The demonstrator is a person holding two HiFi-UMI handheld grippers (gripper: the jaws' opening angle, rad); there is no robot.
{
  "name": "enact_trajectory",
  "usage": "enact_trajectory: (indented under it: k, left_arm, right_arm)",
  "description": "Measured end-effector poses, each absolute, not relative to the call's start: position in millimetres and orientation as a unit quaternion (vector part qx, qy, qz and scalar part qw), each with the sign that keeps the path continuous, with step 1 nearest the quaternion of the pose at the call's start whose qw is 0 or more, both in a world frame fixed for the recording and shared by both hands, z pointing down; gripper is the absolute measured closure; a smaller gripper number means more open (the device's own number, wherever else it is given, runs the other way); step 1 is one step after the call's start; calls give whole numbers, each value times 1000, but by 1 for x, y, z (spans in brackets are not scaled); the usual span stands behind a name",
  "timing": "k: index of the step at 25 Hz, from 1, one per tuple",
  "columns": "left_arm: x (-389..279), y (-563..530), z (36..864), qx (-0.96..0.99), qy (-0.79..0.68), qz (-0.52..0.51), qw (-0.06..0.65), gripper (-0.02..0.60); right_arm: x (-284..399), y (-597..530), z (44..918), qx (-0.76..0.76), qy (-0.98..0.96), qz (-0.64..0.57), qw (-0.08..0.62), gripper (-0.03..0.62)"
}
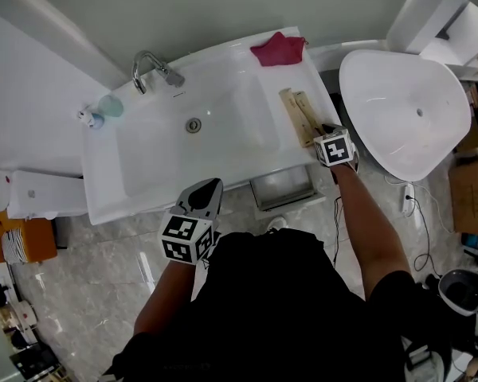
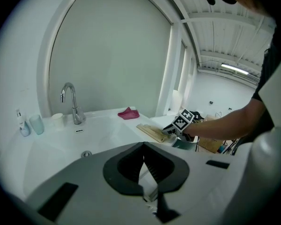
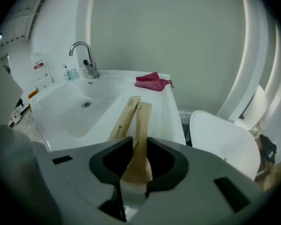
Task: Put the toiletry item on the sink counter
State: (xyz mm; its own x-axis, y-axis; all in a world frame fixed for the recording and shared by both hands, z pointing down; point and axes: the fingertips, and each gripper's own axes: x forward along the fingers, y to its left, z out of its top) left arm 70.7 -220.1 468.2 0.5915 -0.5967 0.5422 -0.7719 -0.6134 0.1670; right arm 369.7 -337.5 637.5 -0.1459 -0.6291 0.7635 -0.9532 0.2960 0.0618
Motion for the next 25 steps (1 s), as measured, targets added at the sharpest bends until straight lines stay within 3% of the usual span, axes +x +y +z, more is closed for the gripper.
enact_trajectory:
  k: [10, 25]
  left_arm:
    - [49, -212, 465, 871, -402, 203, 197, 575]
    - [2, -158, 453, 883, -374, 196, 206, 575]
  right_arm:
    - [377, -336, 629, 585, -700, 265, 314, 557]
    - [342, -267, 545, 630, -695, 230, 259, 562]
